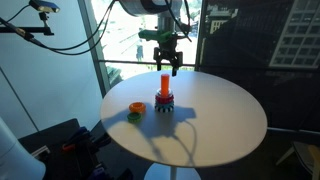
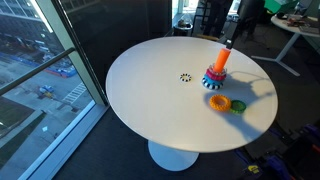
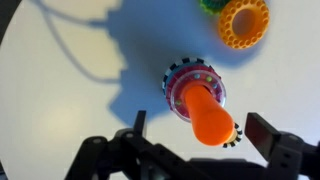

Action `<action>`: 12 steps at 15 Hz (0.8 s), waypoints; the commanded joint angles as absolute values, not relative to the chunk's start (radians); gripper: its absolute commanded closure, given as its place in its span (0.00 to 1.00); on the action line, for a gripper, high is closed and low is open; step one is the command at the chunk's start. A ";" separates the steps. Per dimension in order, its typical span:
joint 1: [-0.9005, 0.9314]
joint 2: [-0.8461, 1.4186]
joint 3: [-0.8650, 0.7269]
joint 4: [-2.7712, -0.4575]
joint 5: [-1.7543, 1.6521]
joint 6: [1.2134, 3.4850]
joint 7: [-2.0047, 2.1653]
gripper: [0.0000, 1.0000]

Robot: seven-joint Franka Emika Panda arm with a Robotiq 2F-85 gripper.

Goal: Put the clear ring around the orange rod

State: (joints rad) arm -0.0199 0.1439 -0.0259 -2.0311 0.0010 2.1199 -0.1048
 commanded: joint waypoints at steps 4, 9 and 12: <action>-0.022 0.000 -0.029 -2.132 -0.100 1.976 -0.088 0.00; -0.037 -0.139 -0.041 -2.245 -0.126 1.909 -0.086 0.00; -0.049 -0.233 -0.055 -2.316 -0.117 1.901 -0.095 0.00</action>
